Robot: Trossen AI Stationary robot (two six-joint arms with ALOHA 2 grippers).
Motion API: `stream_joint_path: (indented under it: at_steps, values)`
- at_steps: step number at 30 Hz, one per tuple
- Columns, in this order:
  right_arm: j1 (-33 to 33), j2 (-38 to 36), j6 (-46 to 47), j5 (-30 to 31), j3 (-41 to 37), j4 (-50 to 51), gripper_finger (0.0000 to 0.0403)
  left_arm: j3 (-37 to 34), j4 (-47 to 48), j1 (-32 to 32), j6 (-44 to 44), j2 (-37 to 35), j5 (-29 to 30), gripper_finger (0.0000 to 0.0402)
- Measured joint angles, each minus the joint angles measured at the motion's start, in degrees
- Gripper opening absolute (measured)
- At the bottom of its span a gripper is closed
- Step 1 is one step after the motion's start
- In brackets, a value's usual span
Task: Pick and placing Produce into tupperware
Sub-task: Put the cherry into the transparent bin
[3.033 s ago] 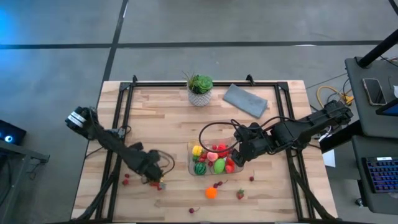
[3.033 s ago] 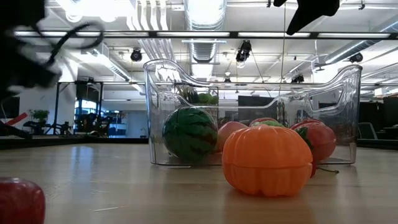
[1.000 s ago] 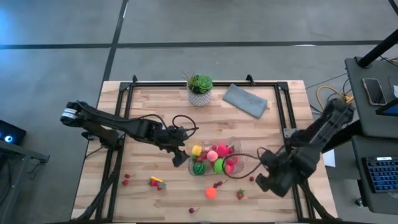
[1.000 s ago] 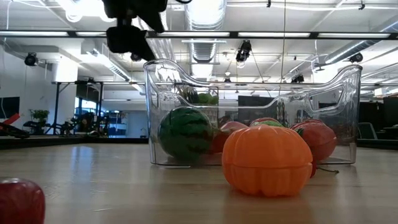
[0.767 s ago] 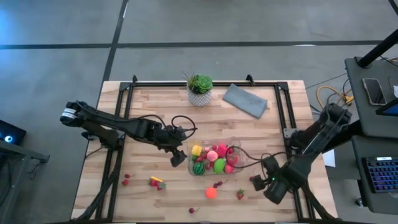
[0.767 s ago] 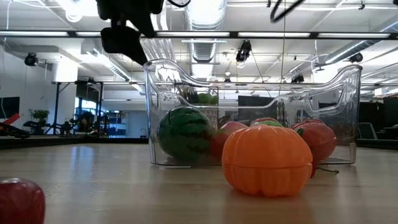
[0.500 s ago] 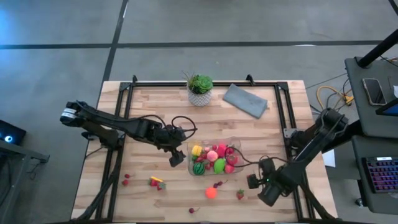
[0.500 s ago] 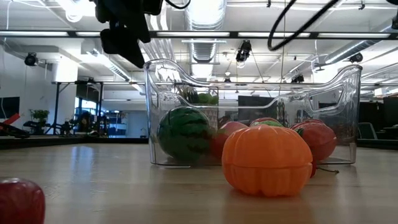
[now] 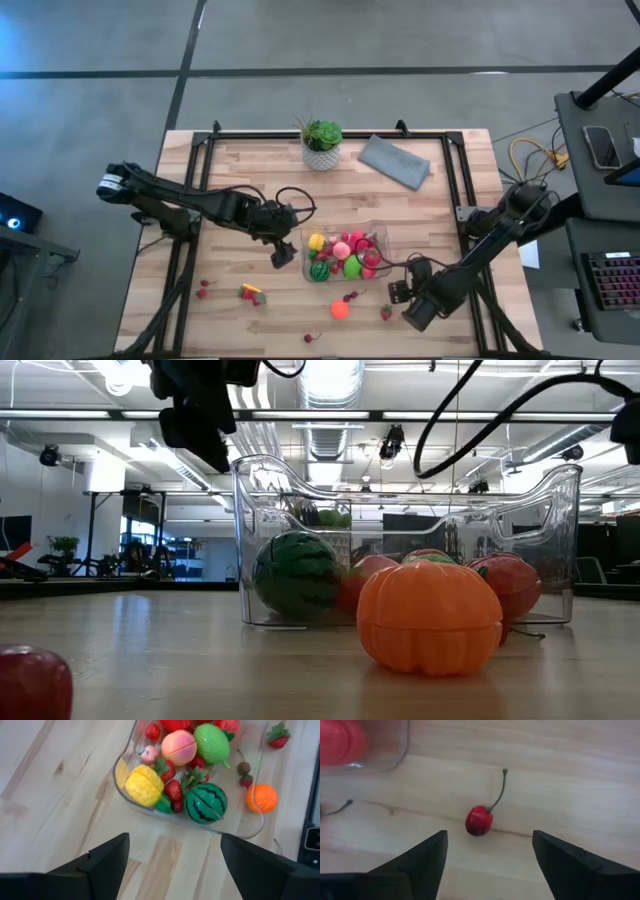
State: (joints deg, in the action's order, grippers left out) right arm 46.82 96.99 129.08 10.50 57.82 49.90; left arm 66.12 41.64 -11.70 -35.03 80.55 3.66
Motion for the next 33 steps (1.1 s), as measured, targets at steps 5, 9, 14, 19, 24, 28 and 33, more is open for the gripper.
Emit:
stream_joint_path:
  at_steps: [5, 9, 14, 19, 24, 28, 33]
  values:
    - [-0.74, 1.58, -0.57, -0.02, 0.00, -1.01, 0.0262, -0.01, 0.42, 0.00, -0.02, 0.00, 0.02, 0.0299]
    - [-1.80, 3.06, -3.60, -0.07, -0.02, -1.07, 0.0244, -0.01, 0.47, 0.00, -0.02, 0.00, 0.04, 0.0299]
    - [-2.78, 3.45, -5.61, 0.02, -0.02, -1.84, 0.0217, -0.01, 1.01, 0.00, -0.02, 0.02, 0.15, 0.0299]
    - [-3.01, 3.32, -6.56, 0.02, 0.00, -2.69, 0.0188, -0.01, 1.01, 0.00, -0.02, 0.04, 0.28, 0.0299]
    - [-2.97, 3.34, -6.65, -0.39, -0.02, -2.77, 0.0157, -0.01, 0.99, 0.00, -0.02, 0.04, 0.28, 0.0299]
    - [-2.99, 3.34, -7.66, -0.39, -0.01, -2.86, 0.0131, -0.01, 0.99, 0.00, -0.03, 0.04, 0.75, 0.0299]
    - [-2.98, 3.34, -7.80, -0.39, -0.11, -2.95, 0.0101, -0.01, 0.99, 0.00, -0.03, 0.04, 1.35, 0.0299]
